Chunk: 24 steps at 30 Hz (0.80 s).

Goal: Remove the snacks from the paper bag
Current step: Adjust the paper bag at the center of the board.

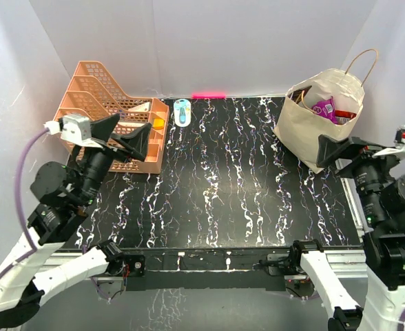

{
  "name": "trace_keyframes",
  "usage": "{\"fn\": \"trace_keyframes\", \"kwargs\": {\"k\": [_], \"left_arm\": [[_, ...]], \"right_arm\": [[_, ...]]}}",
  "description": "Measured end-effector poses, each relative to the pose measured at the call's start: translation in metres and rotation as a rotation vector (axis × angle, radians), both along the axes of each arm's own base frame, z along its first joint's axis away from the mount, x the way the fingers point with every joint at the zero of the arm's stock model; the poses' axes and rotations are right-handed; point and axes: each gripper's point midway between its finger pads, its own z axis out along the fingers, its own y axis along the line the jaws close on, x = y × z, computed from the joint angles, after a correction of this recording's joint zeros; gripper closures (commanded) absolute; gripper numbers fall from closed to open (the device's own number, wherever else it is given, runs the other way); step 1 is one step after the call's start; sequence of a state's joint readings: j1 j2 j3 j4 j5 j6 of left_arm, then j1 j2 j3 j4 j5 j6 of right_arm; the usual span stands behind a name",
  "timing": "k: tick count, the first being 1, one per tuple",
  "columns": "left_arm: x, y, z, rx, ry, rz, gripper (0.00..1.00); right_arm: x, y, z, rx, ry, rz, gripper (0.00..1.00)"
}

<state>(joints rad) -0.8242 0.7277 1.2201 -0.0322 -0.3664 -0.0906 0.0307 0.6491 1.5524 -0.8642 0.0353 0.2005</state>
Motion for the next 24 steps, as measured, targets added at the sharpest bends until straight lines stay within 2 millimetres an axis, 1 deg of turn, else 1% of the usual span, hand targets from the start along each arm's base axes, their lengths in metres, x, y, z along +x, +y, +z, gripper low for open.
{"fn": "trace_keyframes", "kwargs": {"k": [4,7,10,12,14,17,19,22,24], "left_arm": [[0.021,0.004,-0.039,0.044,0.047,0.069,0.02],[0.037,0.01,-0.072,0.078,0.09,0.121,0.02],[0.048,0.014,-0.101,0.104,0.13,0.157,0.02],[0.055,0.017,-0.12,0.12,0.155,0.175,0.02],[0.06,0.018,-0.138,0.135,0.179,0.187,0.02],[0.064,0.018,-0.155,0.146,0.195,0.189,0.02],[0.064,0.016,-0.164,0.151,0.202,0.183,0.02],[0.065,0.013,-0.169,0.153,0.2,0.17,0.02],[0.064,0.009,-0.17,0.149,0.191,0.156,0.02]], "right_arm": [[0.016,-0.002,-0.033,0.021,0.093,-0.021,0.02],[0.024,-0.006,-0.059,0.037,0.165,-0.045,0.02],[0.025,-0.008,-0.08,0.049,0.215,-0.063,0.02],[0.022,-0.01,-0.095,0.058,0.242,-0.075,0.02],[0.018,-0.011,-0.105,0.066,0.252,-0.085,0.02],[0.014,-0.011,-0.117,0.084,0.262,-0.091,0.02],[0.015,-0.011,-0.124,0.094,0.274,-0.093,0.02],[0.021,-0.011,-0.131,0.106,0.297,-0.1,0.02],[0.03,-0.012,-0.134,0.105,0.316,-0.105,0.02]]}}
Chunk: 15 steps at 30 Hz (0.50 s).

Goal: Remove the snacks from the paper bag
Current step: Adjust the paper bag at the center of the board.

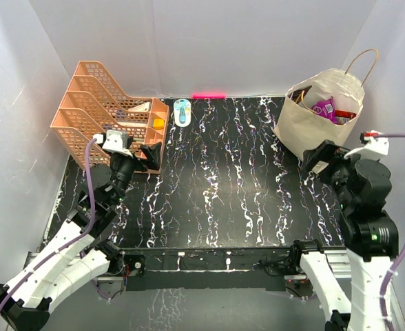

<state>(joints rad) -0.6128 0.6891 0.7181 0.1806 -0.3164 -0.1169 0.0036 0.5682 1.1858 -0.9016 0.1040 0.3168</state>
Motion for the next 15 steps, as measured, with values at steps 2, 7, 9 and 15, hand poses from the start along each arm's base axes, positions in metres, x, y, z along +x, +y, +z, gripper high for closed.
{"fn": "trace_keyframes", "kwargs": {"k": [2,7,9,15], "left_arm": [[-0.001,-0.004,0.0,-0.003,-0.005,-0.015,0.02],[-0.003,-0.013,0.003,-0.014,-0.026,-0.049,0.02],[-0.004,-0.015,0.004,-0.017,-0.033,-0.057,0.02],[-0.006,-0.02,0.007,-0.021,-0.051,-0.076,0.02]], "right_arm": [[0.014,-0.001,-0.002,-0.005,0.021,-0.002,0.02],[0.065,-0.005,-0.012,-0.054,0.113,0.002,0.02],[0.086,-0.006,-0.01,-0.085,0.13,0.01,0.02],[0.149,-0.014,-0.014,-0.229,0.16,0.052,0.03]]}}
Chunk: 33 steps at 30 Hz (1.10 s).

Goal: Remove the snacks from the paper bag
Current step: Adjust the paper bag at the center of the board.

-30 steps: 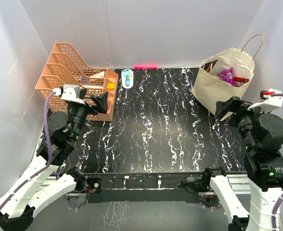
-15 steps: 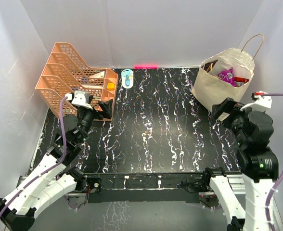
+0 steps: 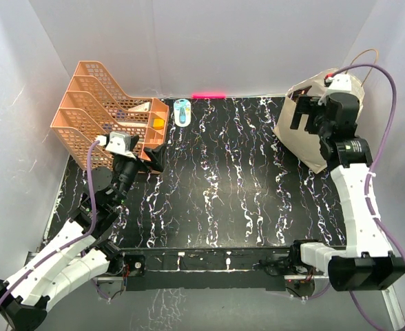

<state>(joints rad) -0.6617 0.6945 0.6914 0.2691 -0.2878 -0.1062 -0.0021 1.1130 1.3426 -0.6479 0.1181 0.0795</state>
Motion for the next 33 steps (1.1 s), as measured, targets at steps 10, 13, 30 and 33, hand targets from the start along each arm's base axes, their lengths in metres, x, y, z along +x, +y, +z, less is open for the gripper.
{"fn": "trace_keyframes", "kwargs": {"k": [10,13,30,33], "left_arm": [[-0.001,-0.006,0.003,0.0,-0.015,-0.022,0.02],[0.0,-0.008,0.0,0.007,-0.007,-0.024,0.02],[0.01,-0.02,-0.02,0.049,0.045,-0.043,0.01],[0.011,-0.022,-0.024,0.056,0.055,-0.048,0.02]], "right_arm": [[0.049,-0.006,0.026,-0.228,-0.064,0.063,0.42],[0.058,0.011,0.035,-0.229,-0.088,0.131,0.67],[0.027,0.099,0.022,0.143,-0.013,0.486,0.93],[0.016,0.115,0.015,0.22,0.013,0.534,0.93]]}}
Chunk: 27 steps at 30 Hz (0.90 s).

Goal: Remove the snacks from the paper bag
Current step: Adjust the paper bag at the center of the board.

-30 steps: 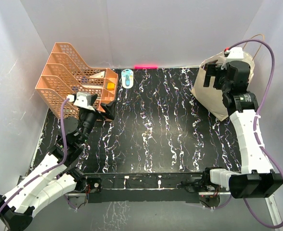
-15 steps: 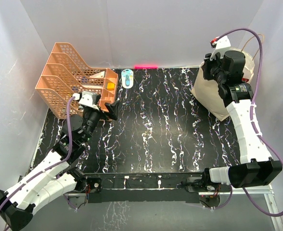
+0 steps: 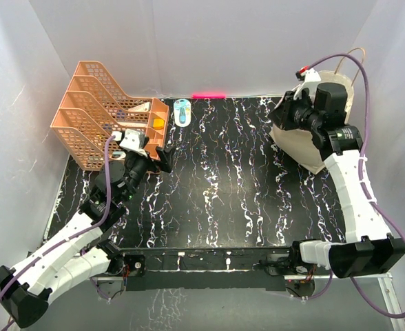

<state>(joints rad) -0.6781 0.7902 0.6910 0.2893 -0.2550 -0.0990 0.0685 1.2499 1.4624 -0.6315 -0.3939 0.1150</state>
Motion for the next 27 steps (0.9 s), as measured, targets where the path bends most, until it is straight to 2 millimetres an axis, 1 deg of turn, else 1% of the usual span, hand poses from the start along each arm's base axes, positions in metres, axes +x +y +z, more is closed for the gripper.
{"fn": "trace_keyframes", "kwargs": {"k": [3,6,9,14,18,21,23,27], "left_arm": [[0.001,-0.002,-0.004,0.007,0.011,-0.005,0.02],[0.001,-0.003,-0.006,0.01,0.016,-0.008,0.02],[0.002,-0.004,-0.007,0.01,0.021,-0.009,0.02],[0.002,-0.004,-0.008,0.011,0.022,-0.009,0.02],[0.002,-0.004,-0.008,0.012,0.024,-0.009,0.02],[0.003,-0.004,-0.009,0.013,0.025,-0.009,0.01],[0.003,-0.004,-0.009,0.013,0.025,-0.009,0.02],[0.003,-0.004,-0.009,0.013,0.025,-0.009,0.02]], "right_arm": [[-0.012,0.022,-0.008,0.062,0.044,0.055,0.92],[-0.025,0.049,-0.014,0.105,0.083,0.117,0.93],[-0.036,0.077,-0.013,0.137,0.099,0.177,0.93],[-0.06,0.129,-0.007,0.179,0.108,0.288,0.93],[-0.075,0.17,-0.01,0.192,0.133,0.383,0.92],[-0.076,0.185,-0.013,0.195,0.152,0.405,0.92],[-0.072,0.185,-0.014,0.192,0.153,0.384,0.91],[-0.065,0.177,-0.01,0.183,0.131,0.326,0.74]]}}
